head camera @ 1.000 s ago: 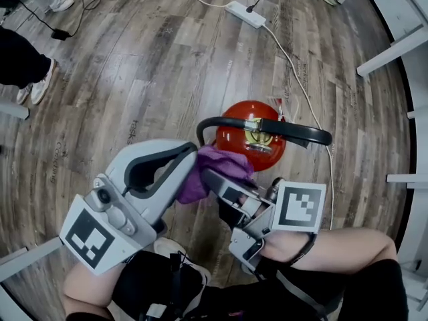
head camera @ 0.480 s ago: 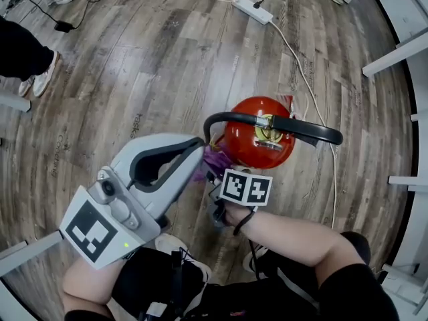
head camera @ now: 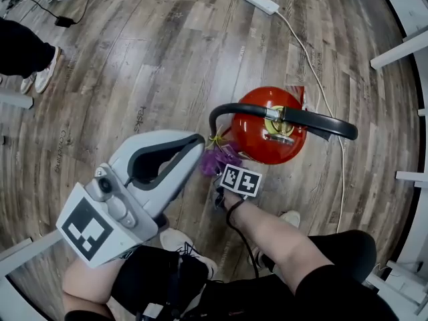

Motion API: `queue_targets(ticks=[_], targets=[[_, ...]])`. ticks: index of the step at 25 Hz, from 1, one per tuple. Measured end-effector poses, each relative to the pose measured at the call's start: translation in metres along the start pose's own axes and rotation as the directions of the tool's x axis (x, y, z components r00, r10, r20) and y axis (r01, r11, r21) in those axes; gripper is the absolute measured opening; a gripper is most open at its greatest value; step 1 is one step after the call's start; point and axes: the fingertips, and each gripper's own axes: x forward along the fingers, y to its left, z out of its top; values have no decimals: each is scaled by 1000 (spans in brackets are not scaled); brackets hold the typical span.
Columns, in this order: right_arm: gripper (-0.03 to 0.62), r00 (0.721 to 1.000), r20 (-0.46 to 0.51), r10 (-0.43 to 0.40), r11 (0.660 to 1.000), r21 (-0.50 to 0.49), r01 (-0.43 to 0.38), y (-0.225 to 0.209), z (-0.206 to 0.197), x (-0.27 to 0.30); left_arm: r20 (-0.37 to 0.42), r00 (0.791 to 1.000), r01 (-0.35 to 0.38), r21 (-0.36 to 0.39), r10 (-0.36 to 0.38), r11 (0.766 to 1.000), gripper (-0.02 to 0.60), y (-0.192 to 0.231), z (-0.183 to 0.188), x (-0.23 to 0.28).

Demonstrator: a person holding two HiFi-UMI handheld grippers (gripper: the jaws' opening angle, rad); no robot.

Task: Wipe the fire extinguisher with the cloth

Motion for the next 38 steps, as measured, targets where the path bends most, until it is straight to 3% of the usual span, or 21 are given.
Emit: queue_targets(ticks=[4, 7, 12, 17, 20, 23, 25, 27, 28, 31, 33, 36, 38], targets=[[72, 996, -81, 48, 991, -120, -57, 13, 2, -12, -2, 1000, -4, -10, 4, 1000, -3, 4, -4, 2], [72, 976, -168, 136, 957, -232, -173, 45, 11, -42, 15, 1000, -7, -24, 7, 1000, -3, 7, -2, 6], [72, 893, -286, 346, 853, -300, -427, 125, 51, -152, 35, 999, -9, -24, 10, 1000, -3, 8, 3, 10], [72, 826, -225, 516, 722, -404, -561, 190, 99, -266, 62, 998, -23, -37, 25, 999, -3, 12, 9, 13], [72, 795, -139, 590, 676, -454, -581, 217, 130, -313, 65, 997, -25, -38, 27, 999, -3, 12, 9, 15], [72, 774, -43, 632, 674, -463, -576, 227, 154, -337, 120, 992, 56, -133, -40, 989, -3, 4, 12, 15], [72, 762, -7, 647, 672, -468, -574, 228, 161, -345, 174, 969, 215, -248, -175, 944, 0, -13, 17, 13], [72, 749, -27, 662, 644, -492, -586, 230, 162, -351, 185, 930, 362, -304, -318, 881, 97, -37, 20, 12], [72, 740, -44, 671, 621, -512, -593, 232, 161, -354, 160, 918, 395, -300, -363, 868, 118, -46, 20, 13], [72, 730, -65, 680, 564, -590, -578, 237, 163, -361, 77, 919, 393, -261, -386, 882, 181, -57, 15, 18], [72, 736, -71, 673, 536, -639, -552, 238, 164, -362, 76, 917, 396, -288, -391, 872, 220, -61, 13, 21], [72, 736, -91, 671, 522, -646, -557, 239, 162, -362, 84, 900, 431, -318, -428, 844, 281, -74, 12, 27], [72, 732, -106, 673, 512, -647, -565, 242, 159, -362, 69, 901, 427, -310, -427, 850, 282, -78, 10, 32]])
